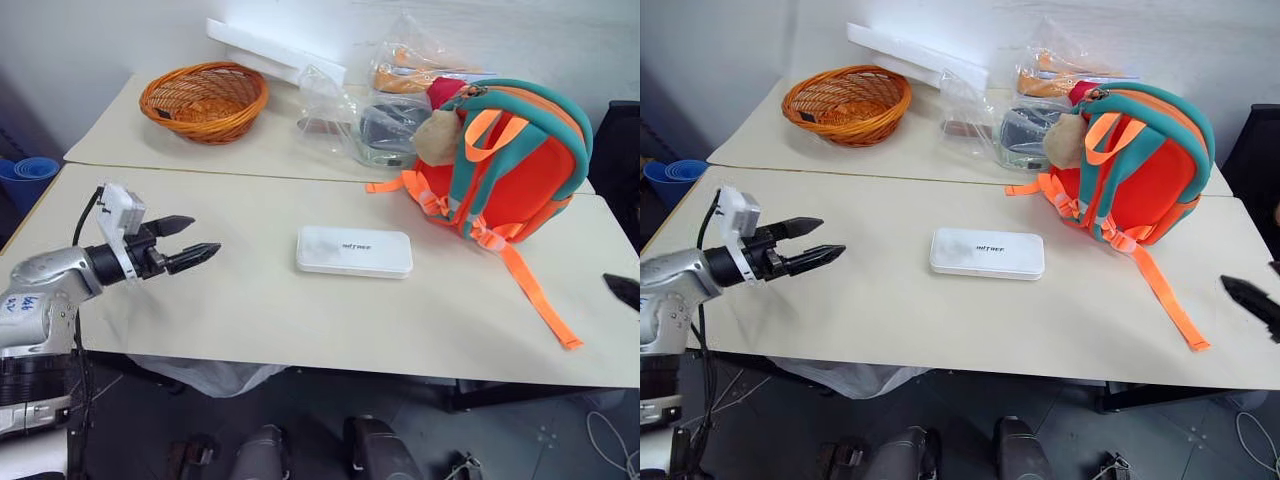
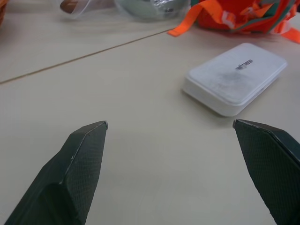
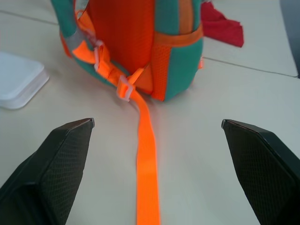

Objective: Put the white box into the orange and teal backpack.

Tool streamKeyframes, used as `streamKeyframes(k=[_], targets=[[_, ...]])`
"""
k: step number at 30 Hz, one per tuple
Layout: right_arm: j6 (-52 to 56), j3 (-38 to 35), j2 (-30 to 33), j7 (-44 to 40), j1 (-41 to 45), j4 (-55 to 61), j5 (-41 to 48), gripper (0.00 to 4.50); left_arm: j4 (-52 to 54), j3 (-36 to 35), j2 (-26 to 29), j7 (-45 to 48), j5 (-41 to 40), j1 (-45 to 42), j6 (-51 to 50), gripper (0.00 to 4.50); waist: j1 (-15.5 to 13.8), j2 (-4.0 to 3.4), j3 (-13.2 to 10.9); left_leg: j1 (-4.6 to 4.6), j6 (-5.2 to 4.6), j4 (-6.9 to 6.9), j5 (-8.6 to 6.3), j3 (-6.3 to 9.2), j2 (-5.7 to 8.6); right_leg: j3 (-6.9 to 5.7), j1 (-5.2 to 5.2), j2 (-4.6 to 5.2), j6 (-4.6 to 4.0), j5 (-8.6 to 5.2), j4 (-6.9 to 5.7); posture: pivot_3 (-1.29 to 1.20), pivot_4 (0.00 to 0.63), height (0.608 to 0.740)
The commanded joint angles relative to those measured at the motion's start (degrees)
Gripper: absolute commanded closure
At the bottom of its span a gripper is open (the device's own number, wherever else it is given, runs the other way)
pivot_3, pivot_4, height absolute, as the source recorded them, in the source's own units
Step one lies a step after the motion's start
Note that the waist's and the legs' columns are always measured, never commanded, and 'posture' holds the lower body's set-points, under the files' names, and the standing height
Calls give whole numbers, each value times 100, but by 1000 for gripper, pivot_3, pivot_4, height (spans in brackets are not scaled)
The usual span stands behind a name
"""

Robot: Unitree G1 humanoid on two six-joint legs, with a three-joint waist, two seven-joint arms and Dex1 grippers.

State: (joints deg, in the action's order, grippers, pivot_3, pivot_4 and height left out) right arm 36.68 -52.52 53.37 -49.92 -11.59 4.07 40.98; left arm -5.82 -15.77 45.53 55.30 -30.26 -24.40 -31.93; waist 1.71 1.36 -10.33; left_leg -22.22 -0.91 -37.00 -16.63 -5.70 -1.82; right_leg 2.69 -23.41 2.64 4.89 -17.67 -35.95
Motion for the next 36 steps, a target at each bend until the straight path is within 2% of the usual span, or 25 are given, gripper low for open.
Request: streamKeyframes(k=[1, 6, 9, 14, 15, 19, 26, 27, 28, 29, 33, 36], targets=[[-30, -101, -190, 28, -76, 274, 70, 27, -40, -19, -40, -37, 21, -60, 113, 0, -2, 0, 0, -1, 0, 0, 0, 0, -1, 0, -2, 0, 0, 0, 0, 0, 150, 740], [39, 3, -409, 232, -95, 681, 105, 27, 17, 188, -176, -244, 199, -33, 101, 0, -1, -1, -1, -3, -1, -10, 1, -1, -1, 1, -2, -2, 4, 2, -7, 0, 150, 740], [137, 273, -500, 533, 169, 937, 136, 27, -25, 304, -351, -545, 350, -136, 144, 0, 13, -1, -1, 1, -3, -11, 2, -4, -1, 5, 0, -2, 10, 6, -9, 0, 150, 740], [96, 1751, -826, 1254, 985, 1351, -326, 27, -207, 824, -1023, -1488, 1047, -630, 424, 0, -6, 1, 0, -1, -6, -19, 13, -1, 2, 4, -1, -1, 11, 13, -17, 0, 150, 740], [100, 2112, -923, 1339, 1186, 1368, -410, 410, -258, 1004, -1158, -1584, 1216, -725, 521, 391, -10, 2, 1, -2, -8, -16, 16, -1, 5, 5, -3, -1, 12, 15, -17, 0, 150, 740], [-78, 3606, -1321, 1591, 2041, 1051, -1130, 1575, -718, 1760, -1626, -1847, 1941, -1069, 882, 1449, -9, 1, 0, -8, -5, -19, 18, -7, 8, 6, -10, -5, 14, 16, -16, 0, 150, 740], [-451, 4846, -1890, 2006, 3077, -34, -2208, 4097, -1578, 2119, -2211, -2214, 2409, -1519, 978, 3694, -14, 1, 0, -26, 11, -28, 28, -22, 7, 14, -33, -10, 15, 16, -24, 0, 150, 740], [-464, 4975, -1977, 2062, 3210, -197, -2339, 4319, -1611, 2183, -2299, -2191, 2437, -1559, 949, 3920, -13, 1, 0, -28, 10, -32, 28, -23, 7, 14, -34, -10, 16, 16, -26, 0, 150, 740], [-470, 5059, -2054, 2089, 3319, -331, -2424, 4500, -1630, 2224, -2367, -2142, 2444, -1592, 903, 4292, -12, 1, 0, -24, 8, -34, 28, -25, 8, 16, -32, -9, 16, 17, -30, 0, 150, 740], [-483, 5109, -2131, 2111, 3400, -419, -2480, 4500, -1605, 2256, -2429, -2090, 2437, -1604, 880, 4493, -12, 1, 0, -24, 8, -38, 28, -27, 8, 16, -32, -9, 17, 17, -36, 0, 150, 740], [-499, 5207, -2408, 2126, 3537, -473, -2542, 4500, -1430, 2225, -2668, -2029, 2308, -1597, 778, 4493, -13, 1, 0, -21, 7, -39, 28, -29, 7, 20, -34, -10, 17, 17, -50, 0, 150, 740], [-411, 5199, -2434, 2074, 3404, -186, -2533, 4500, -1094, 2237, -2646, -1848, 2213, -1445, 576, 4493, -11, 1, 0, -20, 8, -40, 29, -29, 7, 20, -33, -10, 17, 17, -54, 0, 150, 740]])
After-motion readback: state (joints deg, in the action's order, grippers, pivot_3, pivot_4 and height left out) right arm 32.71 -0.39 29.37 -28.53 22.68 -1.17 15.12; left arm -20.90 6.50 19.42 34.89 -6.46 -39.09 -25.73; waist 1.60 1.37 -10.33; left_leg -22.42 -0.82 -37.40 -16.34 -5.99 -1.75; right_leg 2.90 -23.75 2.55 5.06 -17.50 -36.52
